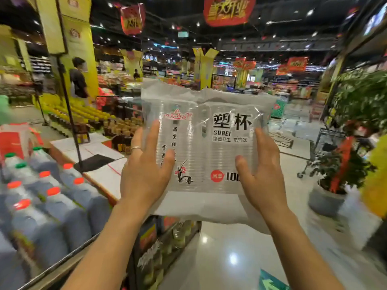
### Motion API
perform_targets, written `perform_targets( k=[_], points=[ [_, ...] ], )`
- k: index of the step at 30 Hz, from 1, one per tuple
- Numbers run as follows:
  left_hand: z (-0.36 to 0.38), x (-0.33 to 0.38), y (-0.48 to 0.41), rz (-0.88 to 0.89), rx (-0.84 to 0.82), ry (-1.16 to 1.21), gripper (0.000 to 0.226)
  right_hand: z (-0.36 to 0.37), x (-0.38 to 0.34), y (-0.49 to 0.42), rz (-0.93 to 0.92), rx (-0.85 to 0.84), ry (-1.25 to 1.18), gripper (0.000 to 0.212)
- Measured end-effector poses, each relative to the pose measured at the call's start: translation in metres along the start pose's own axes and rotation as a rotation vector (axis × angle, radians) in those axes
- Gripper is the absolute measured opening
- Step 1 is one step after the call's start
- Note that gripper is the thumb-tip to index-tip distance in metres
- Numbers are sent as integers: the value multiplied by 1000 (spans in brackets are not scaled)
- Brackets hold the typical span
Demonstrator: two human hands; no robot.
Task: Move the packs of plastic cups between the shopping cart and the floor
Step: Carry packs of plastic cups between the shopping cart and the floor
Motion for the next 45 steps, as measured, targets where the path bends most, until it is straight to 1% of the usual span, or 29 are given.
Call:
perform_targets(
  k=[4, 7, 14, 20, 24, 27, 29, 32, 38, 45],
  points=[
    [40, -10, -50, 82, -74, 100, 68, 10, 22, -20, 104, 38, 101, 72],
    [72, -9, -77, 119, -114, 140, 67, 12, 40, -31, 149, 83, 157, 71],
    [153, 13, -135, 212, -183, 211, 63, 9, 107, -67, 231, 177, 225, 73],
    [242, 51, -189, 299, -215, 215, 68, -3, 197, -109, 277, 220, 231, 73],
    [309, 81, -229, 308, -212, 220, 64, -13, 272, -152, 289, 236, 195, 72],
    [362, 112, -266, 338, -218, 220, 66, -24, 329, -190, 286, 258, 193, 72],
    [396, 132, -287, 331, -211, 222, 69, -35, 366, -213, 292, 254, 194, 70],
    [443, 160, -311, 305, -202, 227, 70, -52, 416, -244, 298, 241, 193, 72],
    [515, 194, -353, 278, -201, 200, 69, -66, 488, -292, 283, 230, 203, 71],
    [593, 220, -405, 306, -218, 226, 68, -70, 561, -339, 304, 253, 251, 70]
  ],
)
Point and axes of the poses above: each hand's wrist, its own y-axis away from the middle knuckle, its own z-axis out of the palm, x = y × z, the point moved 6 cm from there along -y, towards the middle knuckle, and after that the axes turned 8 degrees about -x, right-handed, at the moved point
